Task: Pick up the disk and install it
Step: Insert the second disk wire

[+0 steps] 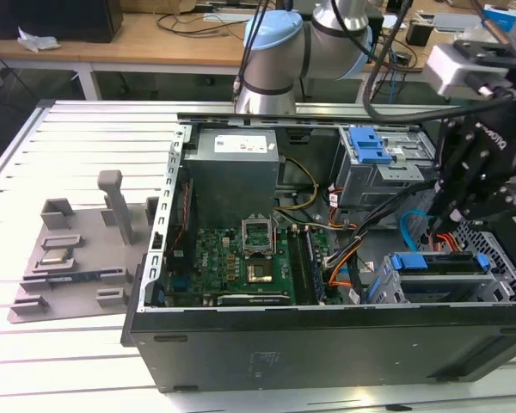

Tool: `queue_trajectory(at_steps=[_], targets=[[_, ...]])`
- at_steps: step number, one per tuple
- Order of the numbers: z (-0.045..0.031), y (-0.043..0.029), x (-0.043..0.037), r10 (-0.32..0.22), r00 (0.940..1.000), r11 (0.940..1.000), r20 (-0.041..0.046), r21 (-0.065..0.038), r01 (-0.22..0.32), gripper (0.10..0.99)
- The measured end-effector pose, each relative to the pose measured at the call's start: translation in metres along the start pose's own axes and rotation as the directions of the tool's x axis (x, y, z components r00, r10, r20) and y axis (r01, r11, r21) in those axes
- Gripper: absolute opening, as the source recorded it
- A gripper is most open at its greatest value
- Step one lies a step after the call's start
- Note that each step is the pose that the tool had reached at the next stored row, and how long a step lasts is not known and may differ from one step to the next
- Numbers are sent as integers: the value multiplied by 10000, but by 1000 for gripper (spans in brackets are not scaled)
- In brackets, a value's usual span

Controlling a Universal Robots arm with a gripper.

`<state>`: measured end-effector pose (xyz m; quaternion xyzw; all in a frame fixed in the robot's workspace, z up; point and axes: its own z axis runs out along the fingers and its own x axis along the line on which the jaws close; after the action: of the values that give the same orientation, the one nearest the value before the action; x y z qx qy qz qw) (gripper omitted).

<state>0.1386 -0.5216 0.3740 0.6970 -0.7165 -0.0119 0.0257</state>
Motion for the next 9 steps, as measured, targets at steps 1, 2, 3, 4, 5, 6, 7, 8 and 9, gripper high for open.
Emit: queue_trajectory(at_steps=[1,2,3,4,5,6,7,8,9], targets=[[16,19,0,-18,10000,10000,-1,0,18,302],[28,23,0,-31,10000,10000,-7,1,31,302],[28,23,0,-32,10000,10000,-7,1,32,302],[28,23,0,-32,10000,10000,-8,1,32,302],[29,24,0,-31,10000,10000,-6,1,31,302],[29,24,0,-31,10000,10000,-5,1,31,302],[29,23,0,-32,10000,10000,-5,1,32,302],[29,23,0,-32,10000,10000,-5,1,32,302],[30,23,0,-31,10000,10000,-5,1,31,161]])
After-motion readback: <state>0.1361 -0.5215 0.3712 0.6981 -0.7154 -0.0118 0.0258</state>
